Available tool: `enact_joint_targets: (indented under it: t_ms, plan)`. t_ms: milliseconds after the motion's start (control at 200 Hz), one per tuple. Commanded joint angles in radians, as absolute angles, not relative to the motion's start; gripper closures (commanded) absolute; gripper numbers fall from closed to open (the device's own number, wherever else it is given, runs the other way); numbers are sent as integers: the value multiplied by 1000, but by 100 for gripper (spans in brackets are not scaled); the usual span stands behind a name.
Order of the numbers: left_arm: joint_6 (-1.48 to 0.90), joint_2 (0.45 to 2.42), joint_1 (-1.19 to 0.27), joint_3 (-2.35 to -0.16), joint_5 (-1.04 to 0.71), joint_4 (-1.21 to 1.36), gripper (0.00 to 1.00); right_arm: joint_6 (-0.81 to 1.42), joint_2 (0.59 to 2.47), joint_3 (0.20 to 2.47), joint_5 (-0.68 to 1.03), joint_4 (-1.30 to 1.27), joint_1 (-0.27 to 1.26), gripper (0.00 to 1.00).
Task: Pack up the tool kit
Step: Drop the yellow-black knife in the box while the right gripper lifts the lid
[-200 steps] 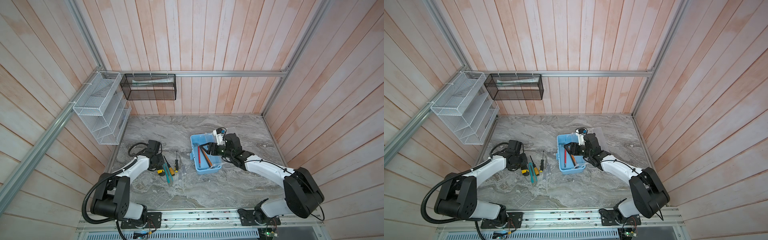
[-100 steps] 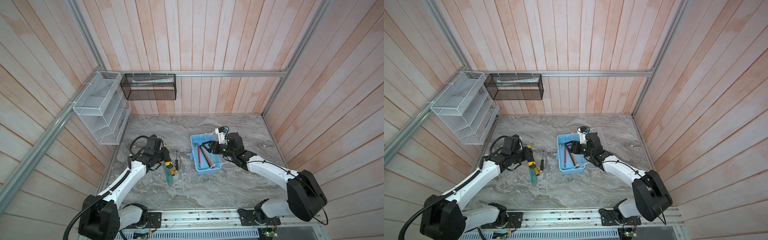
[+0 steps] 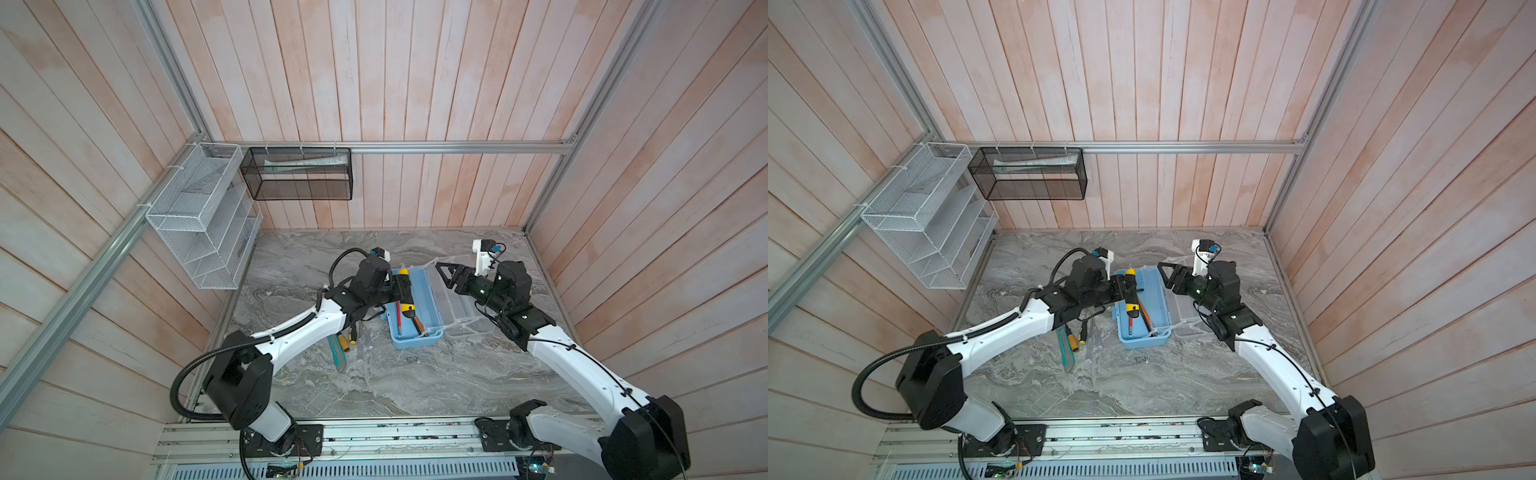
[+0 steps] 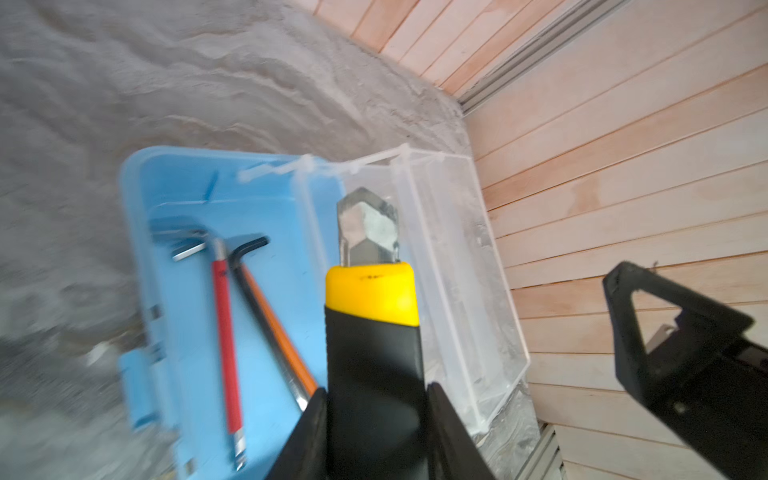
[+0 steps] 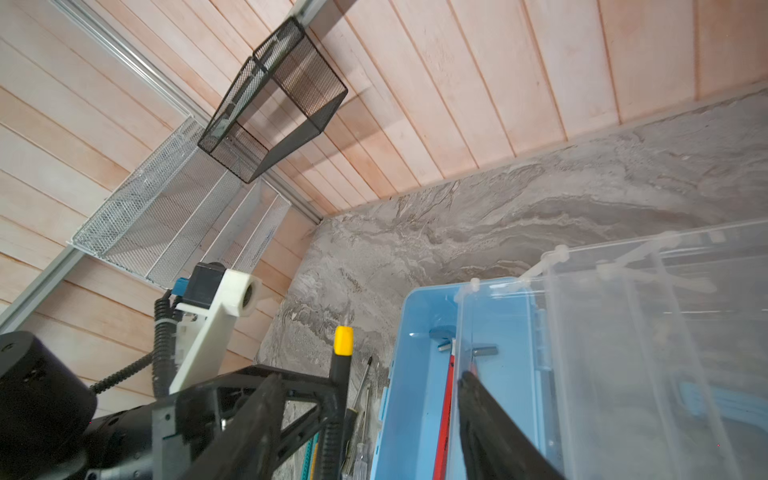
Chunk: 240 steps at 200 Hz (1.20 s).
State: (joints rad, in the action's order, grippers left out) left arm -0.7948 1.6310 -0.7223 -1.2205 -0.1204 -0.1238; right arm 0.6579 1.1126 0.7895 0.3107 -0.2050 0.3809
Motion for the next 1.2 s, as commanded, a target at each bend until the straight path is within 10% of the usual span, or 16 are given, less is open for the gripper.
enact_joint_targets:
  t_ms: [0,570,930,1195]
  plan:
    - [-813,1735,-743,-1333,-152,-39,77,643,1074,769,290,-156,361,35]
    - [-908,2035,-760,-1505,-188,-13,76,649,1022,712,318,-156,327,35]
    - [-955,2077,-764,-1532,-267,32,48,649,1011,687,327,-154,325,34]
    - [-840,1957,-740,-1483,-196,-38,47,634,1014,711,346,-131,324,34]
